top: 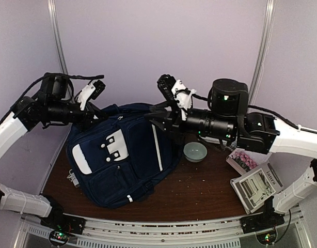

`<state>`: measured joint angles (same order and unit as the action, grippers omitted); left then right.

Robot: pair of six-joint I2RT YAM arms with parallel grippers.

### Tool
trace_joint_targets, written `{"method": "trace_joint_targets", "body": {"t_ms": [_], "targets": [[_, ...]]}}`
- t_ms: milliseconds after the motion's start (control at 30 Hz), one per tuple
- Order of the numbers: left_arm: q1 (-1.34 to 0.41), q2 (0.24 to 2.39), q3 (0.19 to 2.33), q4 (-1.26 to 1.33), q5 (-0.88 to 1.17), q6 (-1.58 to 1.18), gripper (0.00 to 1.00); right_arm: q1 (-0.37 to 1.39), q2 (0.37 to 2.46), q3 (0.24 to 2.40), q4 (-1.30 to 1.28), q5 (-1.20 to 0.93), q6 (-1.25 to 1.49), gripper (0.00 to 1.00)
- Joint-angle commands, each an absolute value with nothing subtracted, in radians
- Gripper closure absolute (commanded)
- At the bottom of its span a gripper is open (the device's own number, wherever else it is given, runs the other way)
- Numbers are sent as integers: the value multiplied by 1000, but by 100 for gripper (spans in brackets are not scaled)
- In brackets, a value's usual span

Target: Pack the student bag

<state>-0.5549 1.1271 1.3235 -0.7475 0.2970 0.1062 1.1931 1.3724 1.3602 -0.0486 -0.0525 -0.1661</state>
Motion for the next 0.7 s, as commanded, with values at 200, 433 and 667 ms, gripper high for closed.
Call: {"method": "trace_joint_targets", "body": {"t_ms": [200, 433, 667], "targets": [[-585, 897, 1308, -477, 65, -77, 100, 1212, 1683, 1687, -103, 67, 290, 71], [-645, 871, 1151, -251, 101, -177, 100, 1211, 1816, 1823, -141, -7, 410, 71], [-705, 915, 1135, -187, 62, -178, 100, 1189, 1900, 1858, -160, -28, 512, 72]]}}
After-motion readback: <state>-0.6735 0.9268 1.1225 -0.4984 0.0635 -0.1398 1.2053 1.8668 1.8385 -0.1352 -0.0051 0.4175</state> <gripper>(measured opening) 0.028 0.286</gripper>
